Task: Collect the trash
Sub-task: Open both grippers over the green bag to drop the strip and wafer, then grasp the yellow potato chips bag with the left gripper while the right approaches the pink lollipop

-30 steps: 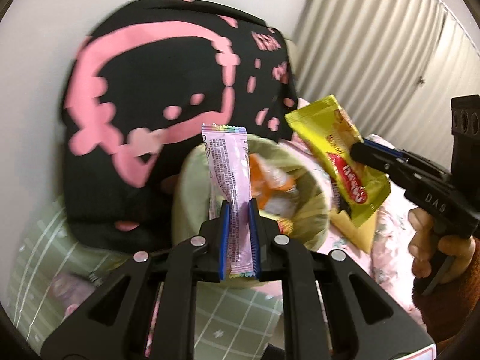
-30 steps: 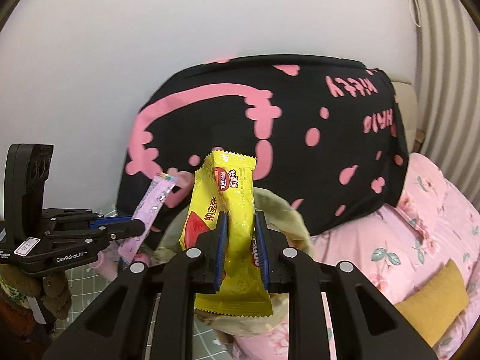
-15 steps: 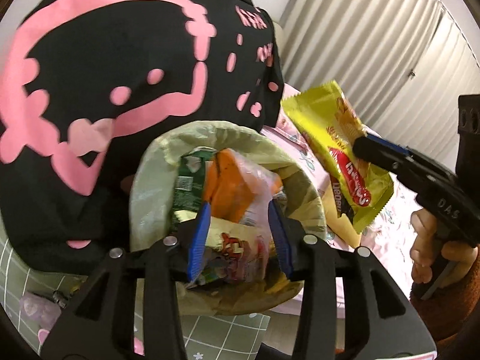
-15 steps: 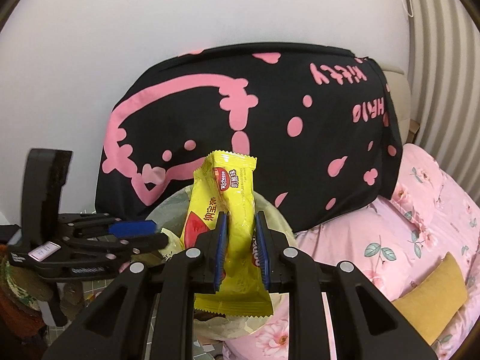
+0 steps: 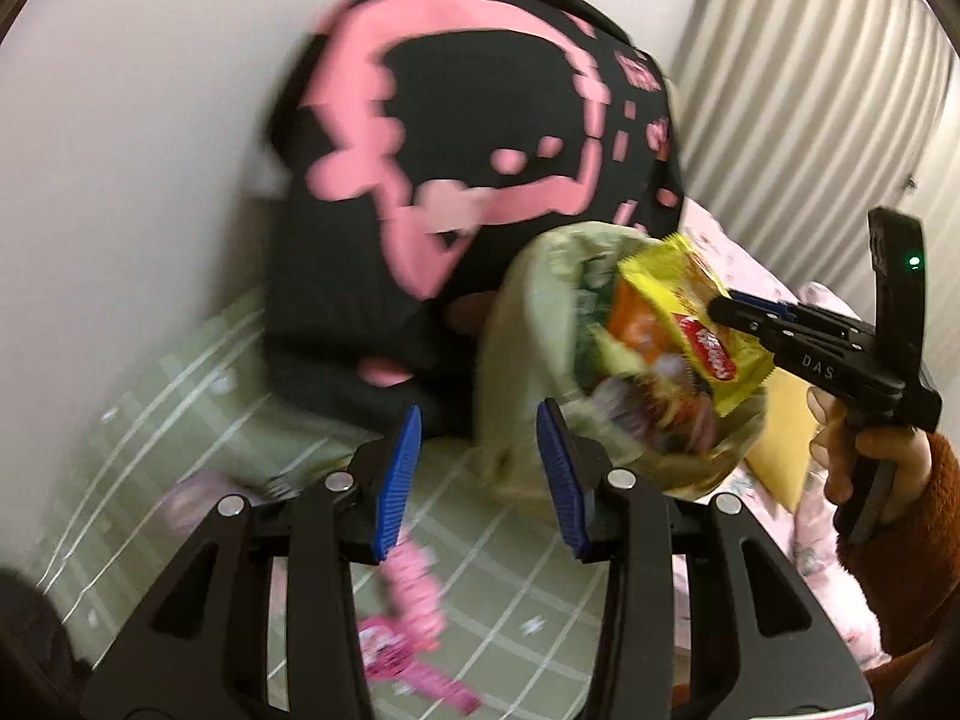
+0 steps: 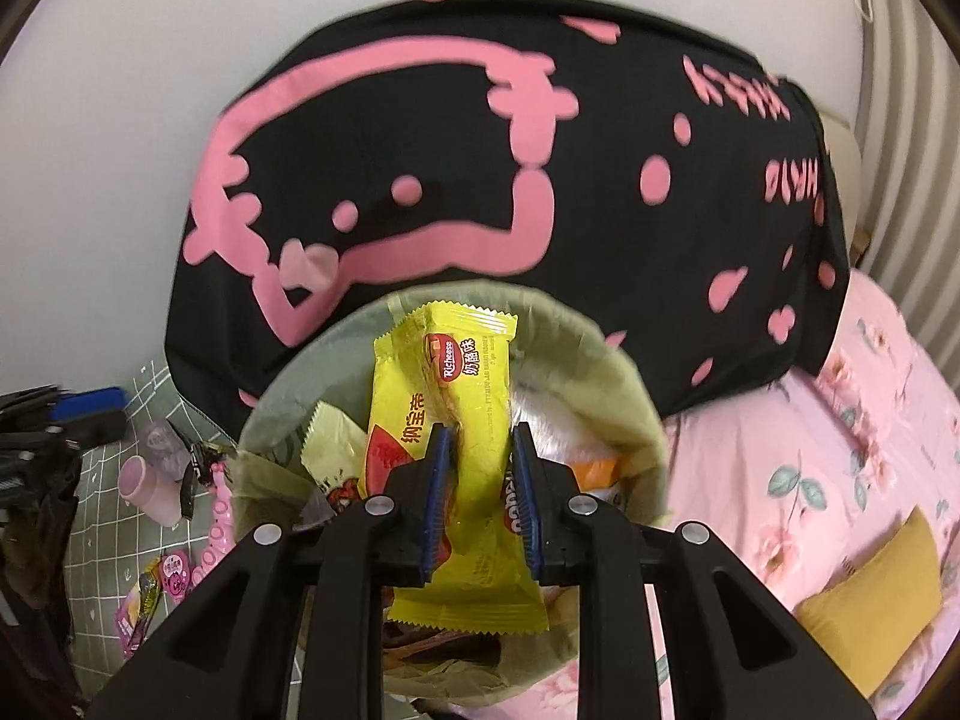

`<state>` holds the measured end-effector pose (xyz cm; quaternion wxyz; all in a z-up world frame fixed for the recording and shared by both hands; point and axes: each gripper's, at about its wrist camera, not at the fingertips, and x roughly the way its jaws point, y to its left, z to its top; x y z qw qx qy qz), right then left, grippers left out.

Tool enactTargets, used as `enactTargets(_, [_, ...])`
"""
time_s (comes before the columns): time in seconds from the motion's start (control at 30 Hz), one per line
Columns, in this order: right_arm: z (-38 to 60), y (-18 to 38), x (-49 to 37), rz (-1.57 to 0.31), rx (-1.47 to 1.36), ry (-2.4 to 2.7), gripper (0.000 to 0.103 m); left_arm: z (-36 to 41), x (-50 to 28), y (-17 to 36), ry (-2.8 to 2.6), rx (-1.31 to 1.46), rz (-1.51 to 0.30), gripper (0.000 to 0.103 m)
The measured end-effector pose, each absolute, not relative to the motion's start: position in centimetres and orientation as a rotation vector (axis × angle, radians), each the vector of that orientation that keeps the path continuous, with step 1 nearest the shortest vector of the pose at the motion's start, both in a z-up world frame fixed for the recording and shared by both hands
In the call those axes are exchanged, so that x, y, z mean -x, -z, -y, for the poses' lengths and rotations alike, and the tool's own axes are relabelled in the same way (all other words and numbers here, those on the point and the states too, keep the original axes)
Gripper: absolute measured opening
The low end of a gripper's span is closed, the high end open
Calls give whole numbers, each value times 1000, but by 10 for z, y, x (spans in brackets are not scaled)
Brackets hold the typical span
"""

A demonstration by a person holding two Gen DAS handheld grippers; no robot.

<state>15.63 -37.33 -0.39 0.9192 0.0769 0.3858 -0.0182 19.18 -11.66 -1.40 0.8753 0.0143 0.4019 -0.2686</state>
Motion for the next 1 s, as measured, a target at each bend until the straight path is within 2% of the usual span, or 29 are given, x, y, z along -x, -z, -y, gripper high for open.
enactTargets(0.1, [372,14,-159,-835,-181,52,26,84,-187,15,517,30,-836,39])
enactTargets(0.17, [369,17,-160,-859,-166,89,36,67,-182,17,496,55,-836,39])
enactTargets(0.33, [360,3,-150,-800,-95,160,41,21,-174,37,443,134,-826,41])
enactTargets(0.73, [346,-31,-129,-743,-104,128,42,-57,-130,93,272,172,-935,41])
enactTargets(1.0, [286,-38,-112,-724,-118,-28,42,-42,-112,130,395,120,-1086,42])
